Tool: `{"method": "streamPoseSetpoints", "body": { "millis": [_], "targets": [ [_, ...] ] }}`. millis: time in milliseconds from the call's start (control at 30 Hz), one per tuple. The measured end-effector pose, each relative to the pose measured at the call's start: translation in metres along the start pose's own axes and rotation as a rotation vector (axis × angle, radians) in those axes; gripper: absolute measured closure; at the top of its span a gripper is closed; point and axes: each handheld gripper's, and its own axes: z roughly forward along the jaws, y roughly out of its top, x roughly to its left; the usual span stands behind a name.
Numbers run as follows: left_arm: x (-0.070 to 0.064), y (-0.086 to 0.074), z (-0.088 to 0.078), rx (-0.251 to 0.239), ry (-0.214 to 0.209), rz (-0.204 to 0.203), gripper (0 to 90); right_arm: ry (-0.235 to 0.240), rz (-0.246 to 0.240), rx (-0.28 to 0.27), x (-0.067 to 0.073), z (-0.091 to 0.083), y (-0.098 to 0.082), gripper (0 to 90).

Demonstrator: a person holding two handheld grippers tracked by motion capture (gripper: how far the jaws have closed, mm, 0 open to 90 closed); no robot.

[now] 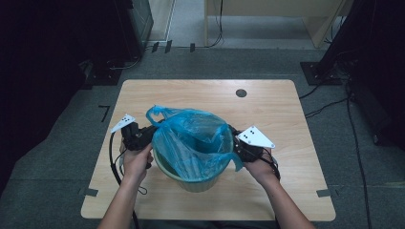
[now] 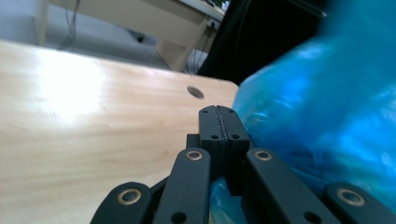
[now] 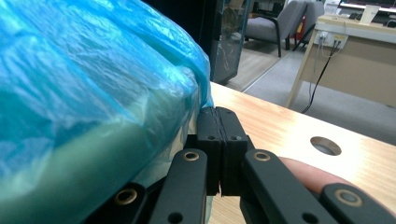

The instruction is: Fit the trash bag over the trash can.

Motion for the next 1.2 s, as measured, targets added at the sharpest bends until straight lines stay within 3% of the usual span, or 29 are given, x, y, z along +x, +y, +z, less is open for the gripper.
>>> {"method": "streamPoseSetpoints", "body": {
  "millis": [167, 400, 467, 567, 633, 800, 933, 1067, 1200],
  "targets": [
    [0.008, -0.02, 0.002, 0.034, 0.01, -0.033, 89.9, -0.024, 0.012, 0.028, -0.004, 0.005, -0.009, 90.0],
    [0.013, -0.037, -0.013, 0.017, -0.003, -0.045, 89.8, -0.045, 0.033, 0.069, -0.01, 0.005, -0.027, 90.0],
    [0.011, -0.037, -0.022, -0.013, -0.026, -0.032, 89.7, -0.035, 0.042, 0.069, -0.012, 0.002, -0.031, 86.9],
    [0.006, -0.038, -0.033, -0.038, -0.041, 0.015, 89.6, 0.004, 0.045, 0.052, -0.016, -0.007, -0.033, 73.8],
    [0.004, -0.038, -0.039, -0.051, -0.04, 0.033, 89.6, -0.003, 0.05, 0.044, -0.02, -0.014, -0.032, 68.5],
    [0.004, -0.038, -0.056, -0.097, -0.06, 0.031, 89.6, -0.037, 0.095, -0.002, -0.04, -0.034, -0.027, 63.2],
    [-0.002, -0.039, -0.062, -0.122, -0.076, 0.064, 89.3, -0.064, 0.114, -0.06, -0.049, -0.049, -0.016, 63.2],
    [-0.008, -0.038, -0.066, -0.138, -0.066, 0.088, 89.1, -0.047, 0.131, -0.14, -0.043, -0.062, 0.005, 62.8],
    [-0.013, -0.039, -0.07, -0.15, -0.063, 0.113, 89.0, 0.03, 0.107, -0.192, -0.022, -0.072, 0.027, 60.4]
  ]
}}
